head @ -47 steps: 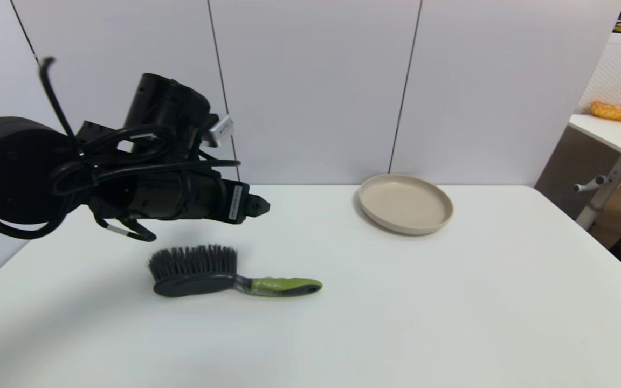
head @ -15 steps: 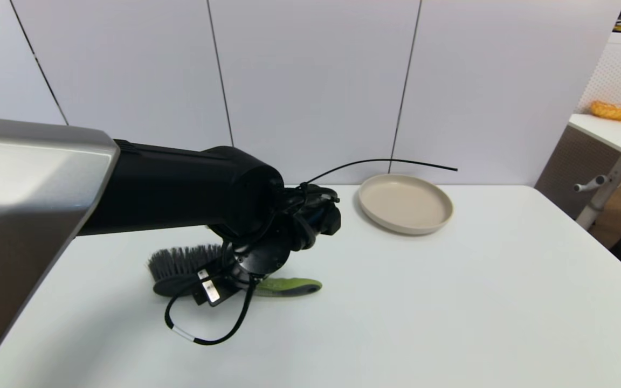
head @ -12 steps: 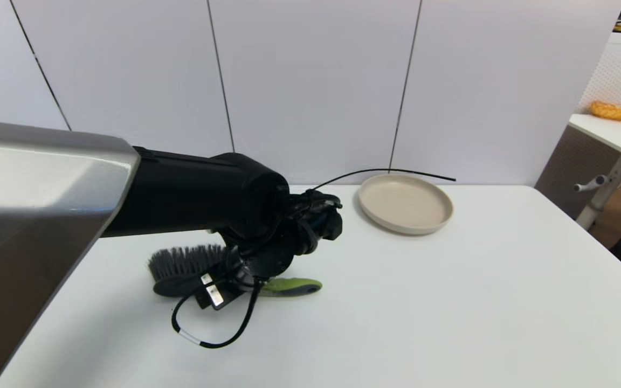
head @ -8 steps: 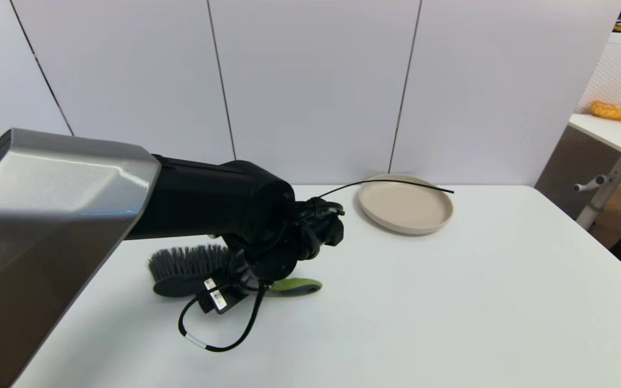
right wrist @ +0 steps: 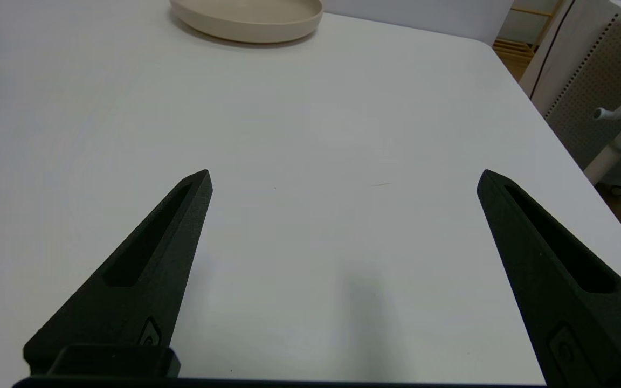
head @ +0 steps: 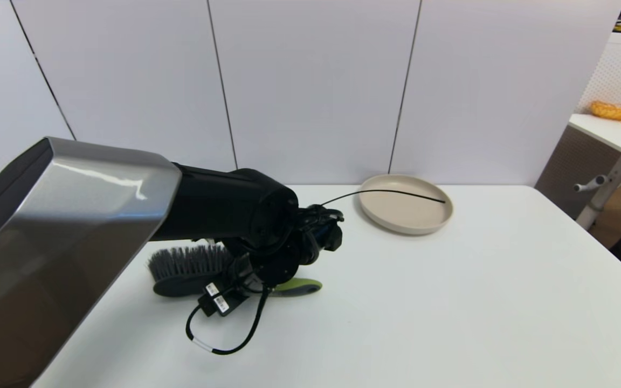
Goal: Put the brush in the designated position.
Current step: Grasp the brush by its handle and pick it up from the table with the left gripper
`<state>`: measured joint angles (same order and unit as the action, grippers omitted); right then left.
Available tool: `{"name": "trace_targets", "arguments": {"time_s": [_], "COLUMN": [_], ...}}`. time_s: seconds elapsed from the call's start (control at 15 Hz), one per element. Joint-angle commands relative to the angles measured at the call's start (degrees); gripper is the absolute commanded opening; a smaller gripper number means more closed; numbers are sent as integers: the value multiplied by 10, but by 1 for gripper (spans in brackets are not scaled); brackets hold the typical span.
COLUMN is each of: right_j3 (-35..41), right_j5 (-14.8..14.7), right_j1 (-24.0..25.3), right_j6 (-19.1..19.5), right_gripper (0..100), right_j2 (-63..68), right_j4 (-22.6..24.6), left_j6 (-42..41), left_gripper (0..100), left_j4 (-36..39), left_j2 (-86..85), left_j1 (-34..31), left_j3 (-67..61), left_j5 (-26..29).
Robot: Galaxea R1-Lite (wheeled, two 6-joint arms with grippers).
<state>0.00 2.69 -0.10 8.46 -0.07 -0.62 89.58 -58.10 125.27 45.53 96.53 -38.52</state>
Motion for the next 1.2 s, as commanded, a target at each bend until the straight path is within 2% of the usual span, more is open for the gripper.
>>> {"name": "trace_targets", "arguments": {"time_s": [0.07,1.2], "right_j3": [1,1], "right_j5": [0,0], "right_j1": [0,0], "right_j6": [1,1], "right_gripper": [100,100], "right_j2": [1,1], "right_j4": [0,0], "left_j6": [6,16], "left_gripper": [100,100], "left_j4": [-3,-2], "left_j2": [3,13], "left_j1": [-1,0], "left_j3": [0,1], "left_j5": [-2,-1]}}
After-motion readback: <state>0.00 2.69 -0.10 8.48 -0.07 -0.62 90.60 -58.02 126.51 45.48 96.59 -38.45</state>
